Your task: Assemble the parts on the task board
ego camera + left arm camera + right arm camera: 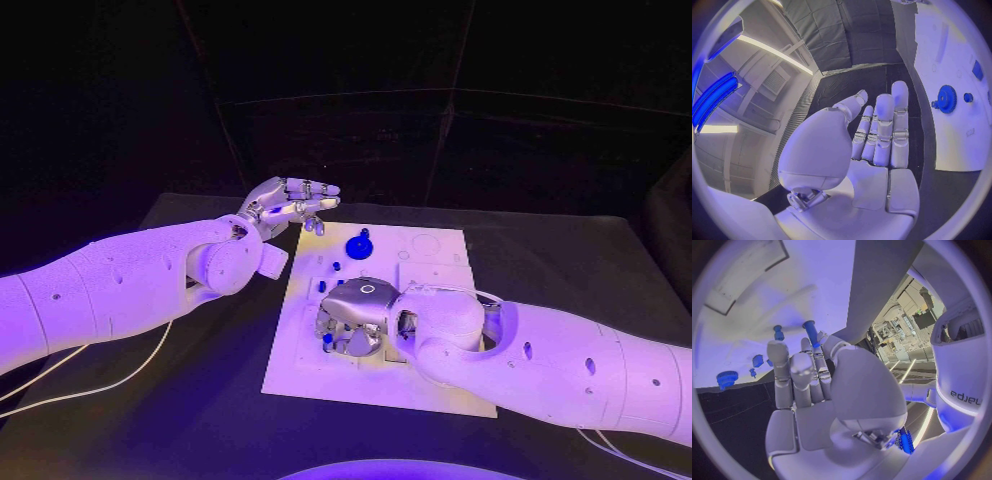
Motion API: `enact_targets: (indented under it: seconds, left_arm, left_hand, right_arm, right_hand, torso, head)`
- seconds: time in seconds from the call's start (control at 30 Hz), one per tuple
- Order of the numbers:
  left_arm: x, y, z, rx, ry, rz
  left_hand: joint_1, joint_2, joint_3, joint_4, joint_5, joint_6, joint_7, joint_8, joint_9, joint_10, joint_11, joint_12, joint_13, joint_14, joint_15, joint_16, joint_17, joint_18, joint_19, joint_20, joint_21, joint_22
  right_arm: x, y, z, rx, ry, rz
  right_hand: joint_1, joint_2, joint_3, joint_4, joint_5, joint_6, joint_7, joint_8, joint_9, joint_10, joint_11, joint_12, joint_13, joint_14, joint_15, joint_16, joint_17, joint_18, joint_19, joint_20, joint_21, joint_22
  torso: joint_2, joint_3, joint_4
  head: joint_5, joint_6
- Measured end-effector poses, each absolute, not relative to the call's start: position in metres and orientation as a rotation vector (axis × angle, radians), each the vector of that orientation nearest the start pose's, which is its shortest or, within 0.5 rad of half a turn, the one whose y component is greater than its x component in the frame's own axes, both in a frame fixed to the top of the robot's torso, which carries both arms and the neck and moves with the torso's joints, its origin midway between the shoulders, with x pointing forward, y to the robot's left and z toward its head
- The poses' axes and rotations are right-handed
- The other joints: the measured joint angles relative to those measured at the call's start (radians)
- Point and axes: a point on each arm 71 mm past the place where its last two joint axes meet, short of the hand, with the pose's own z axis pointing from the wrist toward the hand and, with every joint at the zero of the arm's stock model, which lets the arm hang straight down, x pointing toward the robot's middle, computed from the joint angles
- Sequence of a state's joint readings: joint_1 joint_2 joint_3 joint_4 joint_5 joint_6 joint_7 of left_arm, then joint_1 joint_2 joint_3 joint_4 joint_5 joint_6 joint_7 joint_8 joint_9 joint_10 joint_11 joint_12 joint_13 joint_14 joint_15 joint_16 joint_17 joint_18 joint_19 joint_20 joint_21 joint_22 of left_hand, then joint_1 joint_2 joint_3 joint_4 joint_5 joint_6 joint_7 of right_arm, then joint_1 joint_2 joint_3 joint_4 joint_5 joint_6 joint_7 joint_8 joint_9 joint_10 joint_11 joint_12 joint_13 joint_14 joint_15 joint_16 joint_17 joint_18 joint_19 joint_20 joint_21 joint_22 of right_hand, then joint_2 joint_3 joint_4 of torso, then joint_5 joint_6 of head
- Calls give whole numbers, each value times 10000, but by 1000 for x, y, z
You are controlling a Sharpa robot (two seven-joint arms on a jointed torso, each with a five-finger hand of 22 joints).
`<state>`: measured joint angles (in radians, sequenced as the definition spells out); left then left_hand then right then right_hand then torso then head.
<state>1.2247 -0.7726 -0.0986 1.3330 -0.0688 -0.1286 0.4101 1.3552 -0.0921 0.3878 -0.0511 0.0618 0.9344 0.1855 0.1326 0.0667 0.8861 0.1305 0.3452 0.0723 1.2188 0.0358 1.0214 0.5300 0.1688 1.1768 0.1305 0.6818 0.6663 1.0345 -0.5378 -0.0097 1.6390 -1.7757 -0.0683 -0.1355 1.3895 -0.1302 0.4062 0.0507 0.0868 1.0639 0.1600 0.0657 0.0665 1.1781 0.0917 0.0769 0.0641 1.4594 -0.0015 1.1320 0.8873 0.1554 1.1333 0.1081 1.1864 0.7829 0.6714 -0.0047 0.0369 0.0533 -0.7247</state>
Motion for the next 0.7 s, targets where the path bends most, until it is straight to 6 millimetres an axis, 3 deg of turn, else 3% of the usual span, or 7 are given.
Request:
enact_targets:
  seconds: [0.3,0.33,0.37,0.47,0.53,0.7]
  left_arm:
    - [517,221,-196,-9976,15071,-15718]
    - [517,221,-196,-9977,15073,-15718]
    - [517,221,-196,-9978,15074,-15717]
    - [517,222,-196,-9981,15078,-15713]
    - [517,222,-196,-9985,15078,-15707]
    - [517,223,-196,-9998,15074,-15680]
  left_hand:
    - [0,0,0,0,0,0,0,0,0,0,0,42,0,0,0,0,-20,1,0,0,0,1]
    - [0,0,0,0,0,0,0,0,0,0,0,42,0,0,0,0,-20,1,0,0,0,1]
    - [0,0,0,0,0,0,0,0,0,0,0,42,1,0,0,0,-20,1,0,0,0,1]
    - [0,0,0,0,0,0,0,0,0,0,0,41,1,0,0,0,-19,1,0,0,0,1]
    - [0,0,0,0,0,0,0,0,0,0,0,42,0,0,0,0,-20,1,0,0,0,2]
    - [0,0,0,0,0,0,0,0,0,0,0,41,1,0,0,0,-19,0,0,0,0,2]
  right_arm:
    - [392,-16,-229,-6829,17378,9000]
    - [392,-17,-229,-6804,17370,9006]
    - [392,-18,-229,-6767,17356,9018]
    - [392,-21,-228,-6658,17313,9063]
    - [392,-24,-227,-6533,17243,9139]
    - [391,-45,-222,-5974,17024,9317]
  right_hand:
    - [-206,-207,-494,12,158,-613,187,0,-4,-1095,229,-78,-12,-412,271,-804,-1076,0,-782,204,-724,-1128]
    - [-235,-236,-655,19,258,-779,211,0,-15,-1312,264,-78,-12,-552,315,-1024,-1364,11,-973,233,-911,-1417]
    - [-309,-310,-838,32,342,-972,220,0,-23,-1528,296,-78,-12,-689,319,-1276,-1700,177,-1183,264,-1127,-1743]
    - [-361,-362,-1698,126,487,-1636,255,0,-17,-2089,364,-27,14,-1032,367,-1910,-2535,163,-1452,354,-1539,-2185]
    - [-255,-197,-2681,276,525,-1886,275,0,21,-2373,367,231,44,-1147,391,-2243,-3017,163,-1485,386,-1743,-2347]
    - [4,126,-3416,407,709,-1664,291,16,54,-2095,341,785,70,-906,376,-1929,-2734,162,-1282,333,-1770,-2417]
  torso:
    - [0,6,0]
    - [0,6,0]
    - [0,7,0]
    - [2,12,-1]
    - [5,15,-5]
    - [8,19,-14]
  head:
    - [-8,14]
    - [-12,17]
    - [-16,19]
    - [-24,32]
    - [-31,35]
    - [-70,56]
